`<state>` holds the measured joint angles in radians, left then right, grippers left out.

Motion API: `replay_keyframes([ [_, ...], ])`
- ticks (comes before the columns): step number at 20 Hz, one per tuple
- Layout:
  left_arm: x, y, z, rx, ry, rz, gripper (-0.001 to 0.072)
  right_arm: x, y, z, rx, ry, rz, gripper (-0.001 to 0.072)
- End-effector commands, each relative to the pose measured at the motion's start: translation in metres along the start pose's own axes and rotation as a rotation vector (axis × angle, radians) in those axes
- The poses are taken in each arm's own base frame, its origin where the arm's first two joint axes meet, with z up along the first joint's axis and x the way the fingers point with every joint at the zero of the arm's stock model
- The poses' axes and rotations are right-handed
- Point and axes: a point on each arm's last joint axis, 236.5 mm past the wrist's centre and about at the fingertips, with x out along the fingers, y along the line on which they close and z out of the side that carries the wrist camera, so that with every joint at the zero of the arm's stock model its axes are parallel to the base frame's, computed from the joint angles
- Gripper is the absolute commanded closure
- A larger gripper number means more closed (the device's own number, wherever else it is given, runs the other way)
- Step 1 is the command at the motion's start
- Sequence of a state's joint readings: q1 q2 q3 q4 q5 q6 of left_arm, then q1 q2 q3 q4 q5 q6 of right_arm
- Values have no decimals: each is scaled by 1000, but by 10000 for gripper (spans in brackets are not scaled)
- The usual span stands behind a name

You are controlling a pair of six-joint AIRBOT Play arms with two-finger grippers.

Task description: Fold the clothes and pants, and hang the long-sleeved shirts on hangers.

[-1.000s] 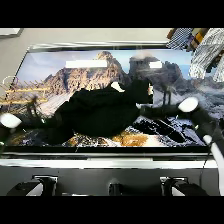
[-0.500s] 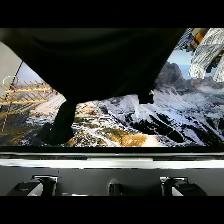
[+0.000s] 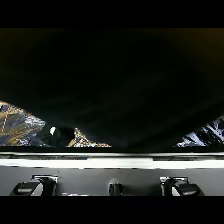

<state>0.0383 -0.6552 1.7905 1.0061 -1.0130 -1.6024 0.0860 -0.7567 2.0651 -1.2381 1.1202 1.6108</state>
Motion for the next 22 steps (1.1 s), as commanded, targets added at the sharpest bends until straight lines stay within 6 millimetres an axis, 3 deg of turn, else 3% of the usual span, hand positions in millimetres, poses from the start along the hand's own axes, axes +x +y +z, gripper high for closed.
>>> replay_keyframes([
  [1,-2,14,-2,-14,-1,59,676,12,-13,-1,46,1,-38,673],
  [3,24,38,-29,-53,78,87,677,52,-30,-26,85,77,-55,672],
  [5,60,76,-71,-105,184,137,677,106,-58,-69,111,189,-90,672],
  [7,106,124,-119,-177,262,195,677,168,-91,-135,149,334,-125,672],
  [10,175,186,-199,-231,366,253,677,244,-131,-248,236,526,-152,672],
  [13,236,223,-292,-238,471,270,678,302,-164,-356,331,636,-173,672],
  [15,261,245,-348,-250,523,294,677,323,-184,-424,373,701,-201,672],
  [17,271,263,-403,-312,602,323,678,329,-195,-490,424,790,-221,671],
  [19,266,267,-454,-396,710,337,678,322,-196,-548,482,904,-228,671],
  [22,241,256,-516,-491,918,342,670,292,-188,-605,524,1100,-225,604],
])
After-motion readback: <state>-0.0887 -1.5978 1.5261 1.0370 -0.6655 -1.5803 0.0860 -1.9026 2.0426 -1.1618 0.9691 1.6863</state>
